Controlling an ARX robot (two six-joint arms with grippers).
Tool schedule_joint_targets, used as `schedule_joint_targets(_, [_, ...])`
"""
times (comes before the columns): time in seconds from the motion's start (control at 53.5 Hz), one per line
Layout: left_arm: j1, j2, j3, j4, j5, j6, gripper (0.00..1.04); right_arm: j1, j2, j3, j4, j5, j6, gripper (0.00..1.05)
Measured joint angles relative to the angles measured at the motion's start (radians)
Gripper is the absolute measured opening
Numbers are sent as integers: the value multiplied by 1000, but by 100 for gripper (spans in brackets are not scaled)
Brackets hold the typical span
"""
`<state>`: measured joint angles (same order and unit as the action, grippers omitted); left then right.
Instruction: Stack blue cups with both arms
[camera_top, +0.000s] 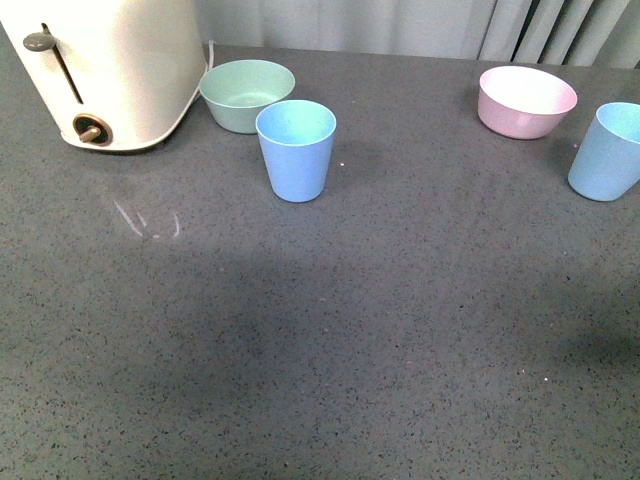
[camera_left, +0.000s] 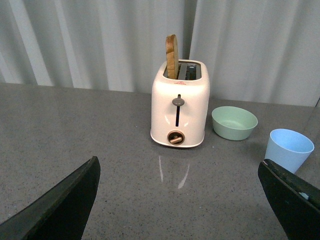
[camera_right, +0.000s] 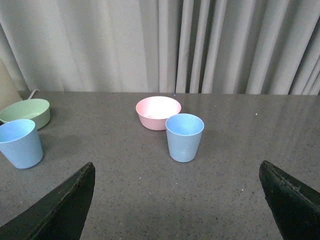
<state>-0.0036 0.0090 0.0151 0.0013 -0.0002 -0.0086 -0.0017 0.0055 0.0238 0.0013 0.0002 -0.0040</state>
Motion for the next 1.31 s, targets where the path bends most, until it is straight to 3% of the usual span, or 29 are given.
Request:
schedule_joint_targets(0.486, [0,4,2,-6,-6,5,96,0,0,0,0,0,0,96])
schedule_joint_targets(0.542, [-43,137,96,-227,-82,34,96,0,0,0,0,0,0,96])
schedule_joint_targets(0.579, [-74,255,155,-286,-94,35,96,0,0,0,0,0,0,96])
schedule_joint_targets(0.71, [-167,558,264,-150,-97,-6,96,0,0,0,0,0,0,96])
schedule_joint_targets(0.879, [-217,1028,422,74,-86,-131,96,0,0,0,0,0,0,96])
schedule_joint_targets(1.028, [-262,1343,594,103,-71,-202,96,0,0,0,0,0,0,96])
schedule_joint_targets(1.308, [-291,1587,782,90,-51,-239,96,0,0,0,0,0,0,96])
